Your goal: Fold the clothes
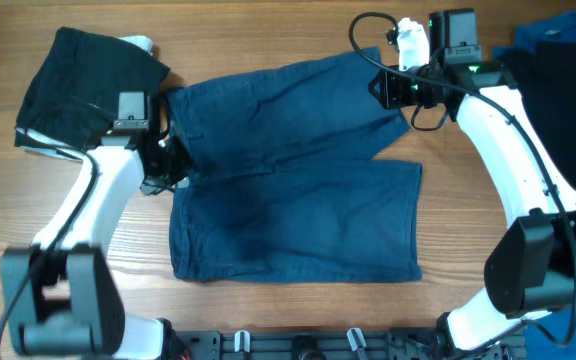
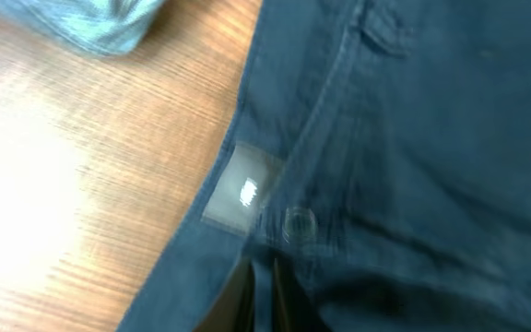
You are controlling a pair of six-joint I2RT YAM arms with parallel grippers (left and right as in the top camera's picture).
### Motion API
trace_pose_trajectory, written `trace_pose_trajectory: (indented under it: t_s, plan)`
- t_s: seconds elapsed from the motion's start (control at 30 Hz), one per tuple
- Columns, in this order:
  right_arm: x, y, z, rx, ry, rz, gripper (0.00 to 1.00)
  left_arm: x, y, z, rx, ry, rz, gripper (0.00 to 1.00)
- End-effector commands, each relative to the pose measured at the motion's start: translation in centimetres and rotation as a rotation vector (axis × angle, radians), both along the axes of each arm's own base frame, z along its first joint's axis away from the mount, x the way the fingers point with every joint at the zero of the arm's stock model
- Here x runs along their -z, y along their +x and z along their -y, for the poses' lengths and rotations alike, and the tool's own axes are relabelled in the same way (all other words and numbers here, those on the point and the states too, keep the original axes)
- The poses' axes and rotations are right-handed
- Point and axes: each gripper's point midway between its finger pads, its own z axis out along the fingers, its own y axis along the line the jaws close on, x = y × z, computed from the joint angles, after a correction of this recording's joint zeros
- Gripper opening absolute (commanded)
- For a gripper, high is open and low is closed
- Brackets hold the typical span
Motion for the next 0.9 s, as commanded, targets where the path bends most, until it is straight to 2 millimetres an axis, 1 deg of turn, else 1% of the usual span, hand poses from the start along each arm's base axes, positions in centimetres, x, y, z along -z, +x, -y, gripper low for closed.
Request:
trace_pose_trajectory:
  t_s: [0.0,0.03,0.07,0.1,0.13,0.17,0.2,0.23,0.27,0.3,0.37,0.4,0.43,0.47,0.53,0.6,0.63,0.67,0.7,0.77,0.87]
  plan:
    - [4.7,0.4,0.5,-0.004,-0.053,-0.081,0.29,3.4,0.4,0.1,0.028,-0.007,-0.061,0.07]
    - [5.4,0.4,0.5,-0.005,-0.055,-0.097,0.29,3.7,0.5,0.1,0.028,-0.006,-0.064,0.07]
    - [6.8,0.5,0.5,-0.006,-0.058,-0.122,0.29,4.0,0.7,0.1,0.028,-0.006,-0.063,0.08]
    - [9.0,0.6,0.7,-0.001,-0.072,-0.162,0.29,4.1,1.2,0.1,0.028,-0.006,-0.047,0.08]
    - [10.4,0.6,1.3,0.027,-0.101,-0.19,0.27,4.1,1.5,0.1,0.028,-0.006,-0.036,0.08]
    - [11.4,0.4,1.8,0.059,-0.121,-0.22,0.25,4.1,1.7,0.1,0.028,-0.006,-0.027,0.09]
    - [12.7,0.0,2.6,0.123,-0.148,-0.272,0.2,4.1,2.0,0.1,0.028,-0.006,-0.015,0.1]
    - [13.5,-0.4,3.5,0.182,-0.182,-0.305,0.15,4.1,2.1,0.1,0.029,-0.006,-0.011,0.11]
    - [13.8,-0.8,4.9,0.249,-0.244,-0.326,0.15,4.1,2.2,0.1,0.029,-0.006,-0.008,0.11]
    - [13.9,-1.0,5.5,0.262,-0.276,-0.331,0.16,4.1,2.4,0.1,0.029,-0.006,-0.001,0.1]
    - [14.2,-1.5,6.7,0.285,-0.343,-0.343,0.22,4.0,2.8,0.1,0.029,-0.006,0.018,0.09]
    - [14.2,-1.7,6.9,0.287,-0.354,-0.35,0.26,3.8,3.4,0.1,0.029,-0.006,0.042,0.08]
    - [14.2,-1.7,6.9,0.288,-0.354,-0.351,0.26,3.7,3.8,0.1,0.029,-0.005,0.061,0.08]
    - [14.2,-1.4,6.7,0.285,-0.34,-0.34,0.26,3.8,4.0,0.2,0.029,-0.005,0.068,0.08]
    - [14.0,-1.0,5.4,0.249,-0.274,-0.333,0.27,4.1,3.9,0.2,0.049,0.0,0.059,0.08]
    - [13.9,-1.1,4.2,0.22,-0.208,-0.342,0.31,4.6,3.7,0.2,0.053,0.0,0.042,0.08]
    - [13.7,-1.1,3.2,0.197,-0.157,-0.349,0.38,5.1,3.4,0.2,0.055,0.0,0.024,0.08]
    - [13.7,-1.1,2.9,0.189,-0.138,-0.35,0.4,5.4,3.2,0.3,0.057,0.0,0.012,0.08]
    - [13.6,-0.9,2.8,0.188,-0.134,-0.341,0.45,5.8,3.2,0.4,0.061,0.0,0.004,0.09]
    - [13.5,-0.2,3.2,0.201,-0.154,-0.311,0.49,6.0,3.2,0.8,0.071,0.0,0.004,0.09]
    - [13.6,0.0,3.2,0.201,-0.151,-0.302,0.49,5.9,3.5,1.5,0.091,0.0,0.019,0.09]
